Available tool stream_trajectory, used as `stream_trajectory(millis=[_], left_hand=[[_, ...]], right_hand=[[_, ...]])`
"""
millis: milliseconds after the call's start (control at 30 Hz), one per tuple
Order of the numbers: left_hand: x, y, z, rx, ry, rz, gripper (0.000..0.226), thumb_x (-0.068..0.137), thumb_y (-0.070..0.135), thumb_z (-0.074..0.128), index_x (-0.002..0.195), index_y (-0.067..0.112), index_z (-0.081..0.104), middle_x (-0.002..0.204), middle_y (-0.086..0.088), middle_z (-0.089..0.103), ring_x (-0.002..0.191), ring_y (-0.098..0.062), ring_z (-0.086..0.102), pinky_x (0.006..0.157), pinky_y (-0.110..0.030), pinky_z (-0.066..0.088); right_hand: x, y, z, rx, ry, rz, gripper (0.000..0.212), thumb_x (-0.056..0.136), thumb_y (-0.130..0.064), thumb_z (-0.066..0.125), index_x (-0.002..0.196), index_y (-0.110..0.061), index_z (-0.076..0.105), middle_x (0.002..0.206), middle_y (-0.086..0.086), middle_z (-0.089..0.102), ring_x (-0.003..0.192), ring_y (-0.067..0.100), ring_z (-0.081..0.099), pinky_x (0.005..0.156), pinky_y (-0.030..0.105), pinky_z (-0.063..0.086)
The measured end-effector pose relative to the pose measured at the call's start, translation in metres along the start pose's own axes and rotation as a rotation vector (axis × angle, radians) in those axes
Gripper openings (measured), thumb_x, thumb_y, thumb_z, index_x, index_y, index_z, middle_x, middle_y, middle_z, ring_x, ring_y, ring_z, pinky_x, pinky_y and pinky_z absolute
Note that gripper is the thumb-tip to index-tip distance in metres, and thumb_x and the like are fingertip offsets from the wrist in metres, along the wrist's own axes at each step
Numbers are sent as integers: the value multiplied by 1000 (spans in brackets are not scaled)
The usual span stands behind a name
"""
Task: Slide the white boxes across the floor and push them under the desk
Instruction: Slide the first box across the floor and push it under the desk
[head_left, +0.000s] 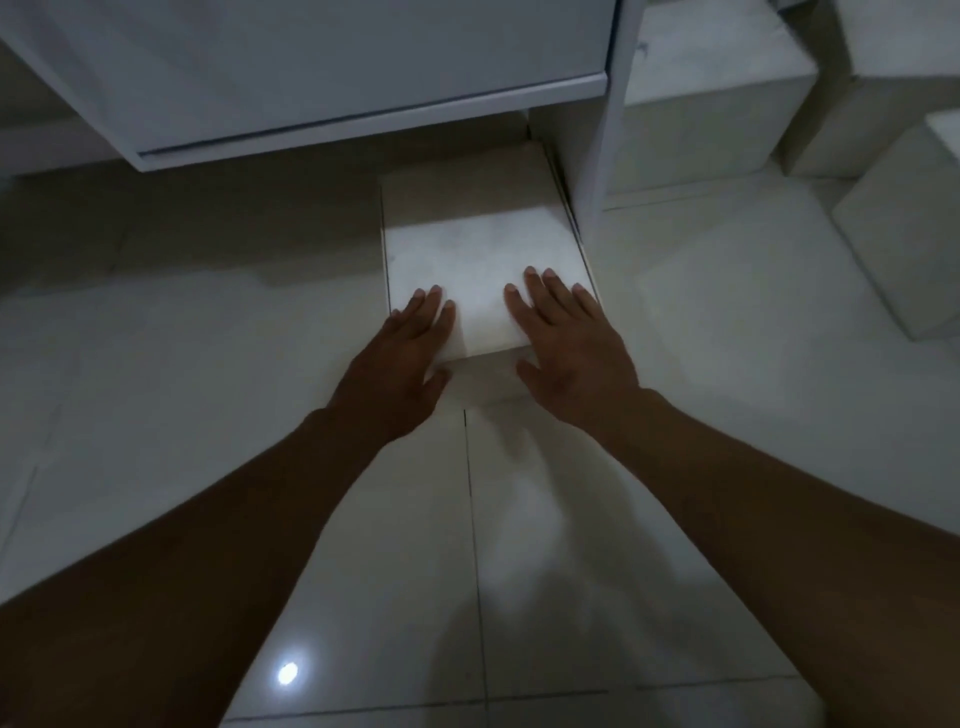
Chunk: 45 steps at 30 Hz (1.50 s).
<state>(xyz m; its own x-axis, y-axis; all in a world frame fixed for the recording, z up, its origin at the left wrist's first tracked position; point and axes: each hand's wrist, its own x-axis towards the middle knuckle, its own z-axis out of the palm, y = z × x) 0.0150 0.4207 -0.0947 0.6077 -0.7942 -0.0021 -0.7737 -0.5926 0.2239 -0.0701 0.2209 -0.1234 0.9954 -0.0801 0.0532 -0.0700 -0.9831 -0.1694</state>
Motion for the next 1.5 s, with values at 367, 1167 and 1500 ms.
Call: stream_trajectory(millis=[367, 1167, 1500], left_hand=[[51, -33, 2, -15, 17, -16, 71, 96, 12, 54, 155, 9, 14, 162, -10, 6, 149, -25, 0, 120, -40, 5], [74, -27, 5, 85, 110, -139, 66, 98, 32, 53, 153, 11, 23, 160, -11, 19, 148, -27, 14, 119, -50, 14], [61, 51, -36, -27, 235, 5, 41, 95, 34, 56, 131, 15, 60, 128, -7, 64, 117, -26, 57, 98, -40, 42]], right_hand=[[48, 5, 12, -21, 137, 25, 68, 94, -22, 49, 155, -12, 19, 162, 15, 14, 150, 29, 8, 122, 41, 5], [69, 17, 6, -47, 158, 3, 67, 96, -23, 50, 155, -14, 20, 162, 11, 15, 150, 26, 10, 121, 44, 6], [-23, 35, -49, 104, 343, 202, 53, 90, -6, 56, 142, -4, 44, 143, 16, 49, 132, 30, 44, 108, 44, 35]])
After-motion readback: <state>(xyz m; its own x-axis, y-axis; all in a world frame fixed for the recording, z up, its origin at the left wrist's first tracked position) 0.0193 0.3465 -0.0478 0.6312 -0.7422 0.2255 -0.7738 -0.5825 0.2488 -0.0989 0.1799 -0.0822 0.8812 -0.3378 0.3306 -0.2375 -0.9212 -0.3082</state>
